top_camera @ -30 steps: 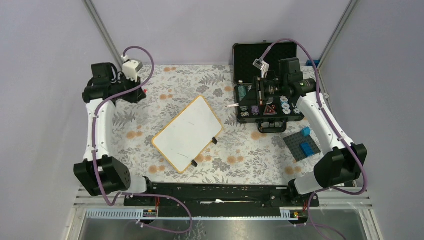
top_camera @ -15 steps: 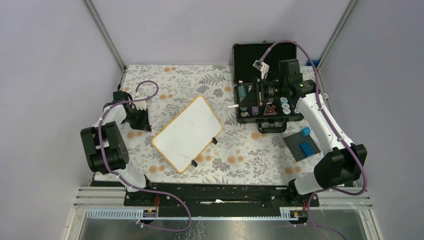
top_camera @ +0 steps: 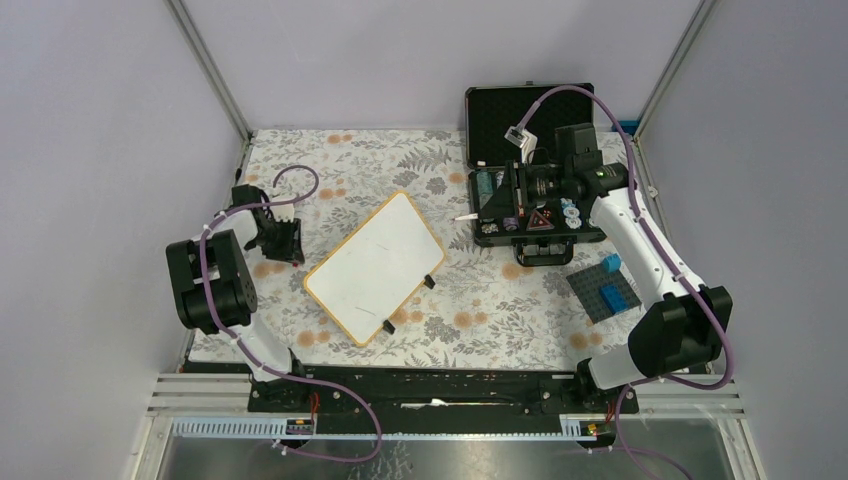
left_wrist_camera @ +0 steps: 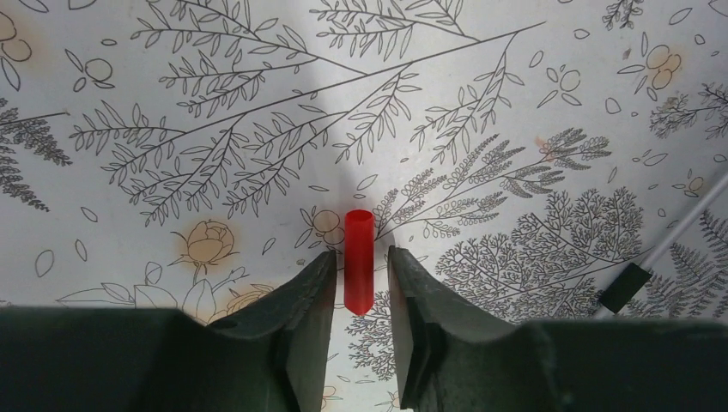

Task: Write a sentence on the whiteboard
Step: Place the pen cap at the center of the board, then move the whiteboard to the corner of the board.

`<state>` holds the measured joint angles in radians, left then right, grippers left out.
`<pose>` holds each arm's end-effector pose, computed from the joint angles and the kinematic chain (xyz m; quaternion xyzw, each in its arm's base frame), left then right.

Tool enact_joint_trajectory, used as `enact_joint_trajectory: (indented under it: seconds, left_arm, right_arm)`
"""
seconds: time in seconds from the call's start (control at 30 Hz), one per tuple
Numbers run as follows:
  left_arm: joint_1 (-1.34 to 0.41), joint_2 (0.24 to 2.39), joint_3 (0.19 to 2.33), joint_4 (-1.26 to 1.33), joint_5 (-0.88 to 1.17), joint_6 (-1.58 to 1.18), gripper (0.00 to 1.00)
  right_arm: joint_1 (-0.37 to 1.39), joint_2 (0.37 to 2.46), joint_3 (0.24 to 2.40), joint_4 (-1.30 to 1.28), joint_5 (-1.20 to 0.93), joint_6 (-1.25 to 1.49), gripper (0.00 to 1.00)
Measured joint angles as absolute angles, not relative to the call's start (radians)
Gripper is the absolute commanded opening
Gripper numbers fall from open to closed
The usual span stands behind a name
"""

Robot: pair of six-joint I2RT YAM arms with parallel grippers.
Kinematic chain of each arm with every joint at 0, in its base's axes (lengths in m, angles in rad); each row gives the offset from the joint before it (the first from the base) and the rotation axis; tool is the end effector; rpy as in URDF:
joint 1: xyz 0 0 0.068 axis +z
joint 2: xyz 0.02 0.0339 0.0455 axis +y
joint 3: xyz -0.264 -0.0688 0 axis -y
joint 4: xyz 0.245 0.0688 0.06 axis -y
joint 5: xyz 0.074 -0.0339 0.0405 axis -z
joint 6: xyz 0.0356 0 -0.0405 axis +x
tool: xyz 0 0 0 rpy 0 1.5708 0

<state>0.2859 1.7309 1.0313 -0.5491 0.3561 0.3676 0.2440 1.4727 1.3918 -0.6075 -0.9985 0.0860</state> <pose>0.3126 0.0789 0.1604 0.0680 0.9695 -0.1149 0.2056 0.2987 0.1052 0.3570 -0.2665 0.7753 0.4886 0.2987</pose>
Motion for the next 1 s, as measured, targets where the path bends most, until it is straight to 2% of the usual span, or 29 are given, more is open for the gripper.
enact_joint_trajectory:
  seconds: [0.2, 0.33, 0.37, 0.47, 0.57, 0.8, 0.87, 1.0]
  left_arm:
    - [0.286, 1.731, 1.039, -0.556, 0.357, 0.374, 0.42]
    - [0.286, 1.734, 1.066, -0.589, 0.358, 0.384, 0.51]
    - [0.286, 1.734, 1.081, -0.603, 0.359, 0.387, 0.58]
    - [0.286, 1.733, 1.143, -0.652, 0.366, 0.395, 0.64]
    - [0.286, 1.727, 1.269, -0.734, 0.392, 0.408, 0.8]
    - [0.212, 1.612, 1.644, -0.904, 0.47, 0.565, 0.78]
    - [0.096, 1.542, 1.676, -0.944, 0.464, 0.635, 0.75]
    - [-0.245, 1.428, 1.619, -1.007, 0.459, 0.76, 0.67]
  right_arm:
    - [0.244, 1.473, 1.387, -0.607, -0.984, 0.083, 0.0]
    - [0.244, 1.473, 1.387, -0.607, -0.984, 0.083, 0.0]
    - [0.244, 1.473, 1.387, -0.607, -0.984, 0.083, 0.0]
    - [0.244, 1.473, 1.387, -0.607, -0.983, 0.083, 0.0]
    - [0.244, 1.473, 1.387, -0.607, -0.979, 0.082, 0.0]
    - [0.202, 1.472, 1.377, -0.606, -0.992, 0.072, 0.0]
    - [0.158, 1.473, 1.369, -0.607, -1.005, 0.072, 0.0]
    - [0.084, 1.473, 1.355, -0.598, -1.015, 0.072, 0.0]
